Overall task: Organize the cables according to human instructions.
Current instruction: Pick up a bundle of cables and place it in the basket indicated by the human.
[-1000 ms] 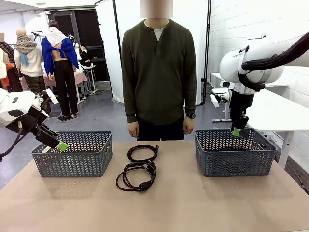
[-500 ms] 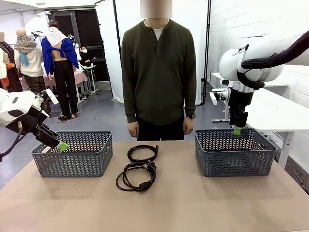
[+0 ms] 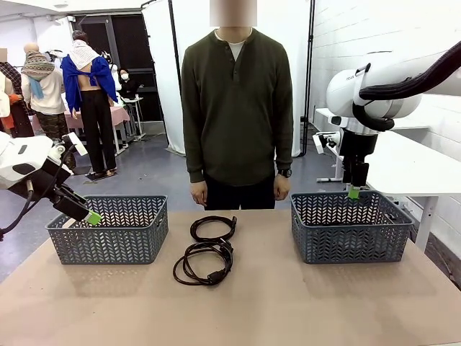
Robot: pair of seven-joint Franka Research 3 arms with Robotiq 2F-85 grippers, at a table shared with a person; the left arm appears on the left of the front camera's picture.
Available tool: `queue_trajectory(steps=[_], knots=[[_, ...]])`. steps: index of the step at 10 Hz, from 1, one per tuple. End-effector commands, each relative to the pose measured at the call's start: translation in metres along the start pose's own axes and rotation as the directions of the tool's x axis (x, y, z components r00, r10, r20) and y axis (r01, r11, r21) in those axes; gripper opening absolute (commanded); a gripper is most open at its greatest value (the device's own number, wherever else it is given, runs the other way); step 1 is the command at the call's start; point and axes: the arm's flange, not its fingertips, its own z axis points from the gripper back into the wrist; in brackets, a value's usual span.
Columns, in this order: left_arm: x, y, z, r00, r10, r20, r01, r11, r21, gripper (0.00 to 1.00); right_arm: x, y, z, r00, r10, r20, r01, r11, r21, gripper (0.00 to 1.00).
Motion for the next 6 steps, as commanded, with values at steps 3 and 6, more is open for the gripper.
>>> queue_trajectory(steps=[3, 6], knots=[[-0.0011, 0.0018, -0.0003, 1.000, 0.004, 0.011, -0.004, 1.000, -0.009, 1.00, 0.0010, 0.0030, -0.0017, 1.000, 0.022, 0.000, -0.022, 1.000, 0.005, 1.00], [-0.0011, 0.0018, -0.0003, 1.000, 0.004, 0.011, -0.004, 1.000, -0.009, 1.00, 0.0010, 0.0030, -0.0017, 1.000, 0.022, 0.000, -0.022, 1.000, 0.005, 1.00]])
